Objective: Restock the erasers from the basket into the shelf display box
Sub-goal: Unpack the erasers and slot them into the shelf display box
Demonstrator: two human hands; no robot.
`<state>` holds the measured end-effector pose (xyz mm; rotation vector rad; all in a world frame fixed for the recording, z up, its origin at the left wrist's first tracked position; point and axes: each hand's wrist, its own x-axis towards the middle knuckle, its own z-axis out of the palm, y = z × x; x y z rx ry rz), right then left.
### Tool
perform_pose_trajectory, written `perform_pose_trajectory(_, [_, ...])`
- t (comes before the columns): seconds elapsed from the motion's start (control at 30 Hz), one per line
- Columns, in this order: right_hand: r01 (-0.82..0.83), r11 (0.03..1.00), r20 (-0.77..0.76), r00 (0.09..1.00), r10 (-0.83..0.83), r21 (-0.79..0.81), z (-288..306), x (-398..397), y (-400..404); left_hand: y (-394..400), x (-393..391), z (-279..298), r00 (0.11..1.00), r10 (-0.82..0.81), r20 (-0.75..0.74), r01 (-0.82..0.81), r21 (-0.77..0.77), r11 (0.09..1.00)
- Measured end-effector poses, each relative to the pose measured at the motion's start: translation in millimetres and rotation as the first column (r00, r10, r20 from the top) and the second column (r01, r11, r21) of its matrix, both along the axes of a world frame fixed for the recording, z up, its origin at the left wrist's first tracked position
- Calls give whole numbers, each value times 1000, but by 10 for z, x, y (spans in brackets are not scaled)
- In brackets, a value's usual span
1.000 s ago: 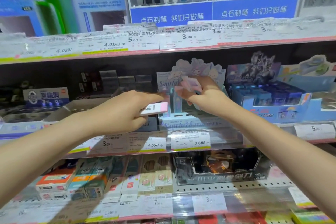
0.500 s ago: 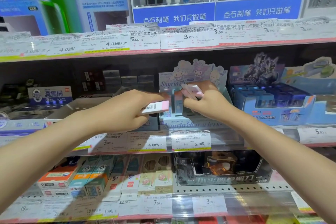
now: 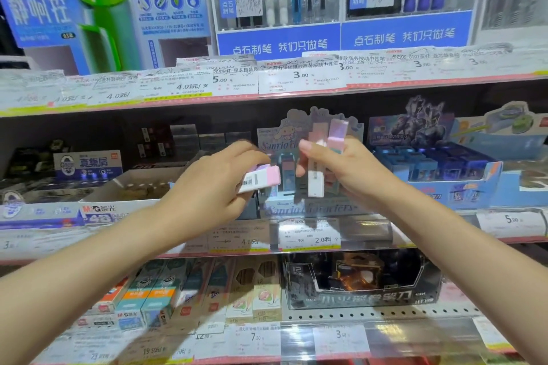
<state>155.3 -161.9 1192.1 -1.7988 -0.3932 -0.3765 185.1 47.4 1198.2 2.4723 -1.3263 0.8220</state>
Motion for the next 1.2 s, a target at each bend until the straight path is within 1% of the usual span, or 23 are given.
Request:
perform_pose_trajectory(0.07, [-32,998,-12,999,32,46,-53,-42,45,-46,-60,-33,996,-47,-76,41,-80,996])
perform_pose_trajectory(0.13, [-59,995,-3,998,60,79,-107,-77,100,-126,-152,-90,978,-102,-182,67,-192,979])
perform_pose_trajectory(0.17, [-58,995,11,998,57,79,-134,-83,118,-167,-185,-119,958,-141,-248,78,-249,965])
perform_pose_trajectory(0.23, [-27,999,49,998,25,45,-170,-108,162,-242,-252,-146,913,-209,-350,98,-309,946])
perform_pose_trajectory(0.33, [39,996,94,995,-47,86,-216,-148,224,-326,-335,-166,869,-261,-419,105,-360,927])
perform_pose_trajectory(0.4, [87,993,101,990,-95,81,-226,-160,252,-349,-368,-171,880,-222,-420,48,-386,921])
perform_pose_trajectory(0.5, [83,993,86,992,-90,81,-216,-170,266,-361,-386,-148,873,-172,-457,-16,-379,925])
perform_pose_trajectory(0.63, [41,996,54,998,-45,74,-172,-216,234,-358,-375,-104,800,-209,-562,-29,-383,923])
perform_pose_trajectory(0.7, [12,999,17,1000,-13,44,-150,-227,200,-349,-385,-95,719,-265,-643,-19,-398,917])
perform_pose_trajectory(0.77, [-6,1000,0,1000,6,23,-125,-229,164,-326,-389,-97,596,-328,-733,-37,-433,901])
perform_pose_trajectory(0.83, [-15,1000,14,1000,15,16,-104,-229,125,-293,-388,-100,466,-379,-800,-82,-465,882])
perform_pose_trajectory(0.87, [-17,1000,25,1000,17,17,-94,-230,106,-280,-384,-102,423,-396,-815,-104,-478,872])
perform_pose_trajectory(0.9, [-18,1000,34,999,17,19,-84,-231,84,-267,-373,-106,402,-401,-823,-122,-482,867])
perform_pose_trajectory(0.97, [-16,1000,45,999,15,25,-59,-238,53,-243,-345,-117,400,-397,-826,-140,-483,865])
perform_pose_trajectory(1.07, [-21,1000,45,999,21,5,-34,-227,39,-228,-318,-141,429,-390,-815,-119,-479,870])
perform_pose_trajectory(1.1, [-24,1000,42,999,24,-5,-24,-220,37,-227,-317,-143,459,-376,-805,-102,-468,878])
perform_pose_trajectory(1.13, [-25,1000,42,999,25,-9,-5,-215,44,-227,-310,-143,512,-350,-784,-78,-449,890])
perform_pose_trajectory(1.2, [1,1000,59,998,1,-23,47,-189,40,-213,-266,-128,665,-293,-687,-12,-402,915])
